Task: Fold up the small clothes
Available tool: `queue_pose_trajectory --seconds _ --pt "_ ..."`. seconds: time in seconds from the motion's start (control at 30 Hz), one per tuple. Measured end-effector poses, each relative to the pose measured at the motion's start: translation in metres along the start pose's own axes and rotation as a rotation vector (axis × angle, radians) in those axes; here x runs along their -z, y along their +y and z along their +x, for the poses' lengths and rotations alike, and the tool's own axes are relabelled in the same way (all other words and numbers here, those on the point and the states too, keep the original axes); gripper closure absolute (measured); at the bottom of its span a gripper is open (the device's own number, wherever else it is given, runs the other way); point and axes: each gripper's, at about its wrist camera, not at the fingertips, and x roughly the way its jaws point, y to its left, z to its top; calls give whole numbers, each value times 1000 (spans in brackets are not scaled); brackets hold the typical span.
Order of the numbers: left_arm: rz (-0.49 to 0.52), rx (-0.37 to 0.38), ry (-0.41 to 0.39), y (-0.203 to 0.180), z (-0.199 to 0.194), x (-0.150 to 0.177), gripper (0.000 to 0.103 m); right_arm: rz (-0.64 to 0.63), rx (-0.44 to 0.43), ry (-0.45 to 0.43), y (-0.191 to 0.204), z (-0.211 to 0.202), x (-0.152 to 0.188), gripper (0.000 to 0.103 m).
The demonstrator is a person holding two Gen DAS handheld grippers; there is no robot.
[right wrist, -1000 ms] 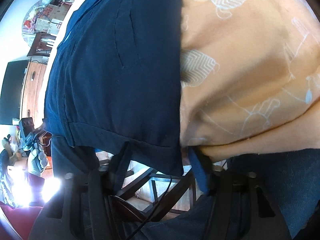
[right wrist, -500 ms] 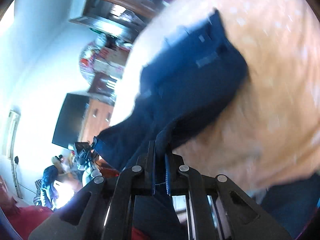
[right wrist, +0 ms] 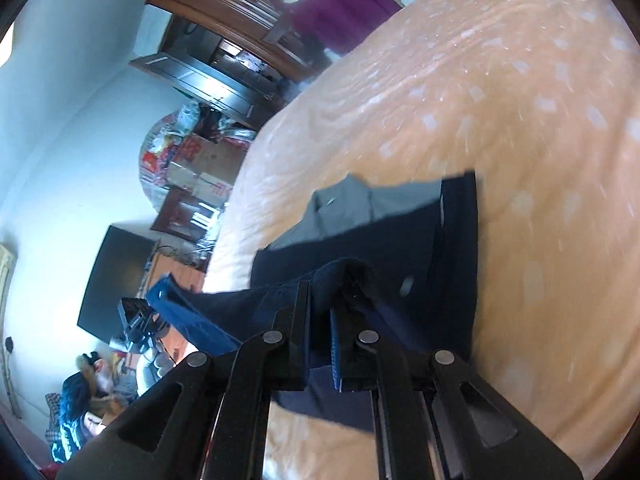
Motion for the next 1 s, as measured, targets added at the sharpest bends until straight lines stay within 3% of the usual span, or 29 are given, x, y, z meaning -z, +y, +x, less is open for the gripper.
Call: queue_pose_trajectory --seconds 0.07,0.1,0.13,0.17,0.2,0.27,0.33,0.4,0.47,0.6,0.7,0.8,1.0 --pt "-16 -66 22 31 35 -12 87 -4 25 14 -20 30 -33 92" --pt "-32 -95 41 49 47 -14 78 -9 34 25 -33 49 -46 90" --pt "-51 -148 77 68 64 -15 73 -11 35 42 -42 62 -54 86" --pt "-67 -249 144 93 89 -9 60 -1 61 80 -59 86 -63 80" --pt "-80 -297 187 108 101 -3 49 7 99 98 -73 100 -66 66" --pt "-127 -282 185 126 106 8 49 25 213 140 -103 130 -68 61" --pt "-133 -224 125 118 90 7 39 63 202 154 -118 138 -63 53" --pt "-105 -198 48 102 65 6 17 37 173 134 -114 133 -57 46" --pt "-56 -195 9 85 47 8 16 -8 187 113 -107 127 -53 45" --pt "51 -205 48 60 33 28 16 -109 266 88 -87 123 -46 49" --pt "53 -207 108 66 29 50 15 -161 307 103 -76 131 -39 49" --pt "44 -267 173 81 33 70 15 -171 377 142 -81 144 -30 51" --pt "6 -241 116 82 14 88 15 -291 482 65 -62 127 -23 48"
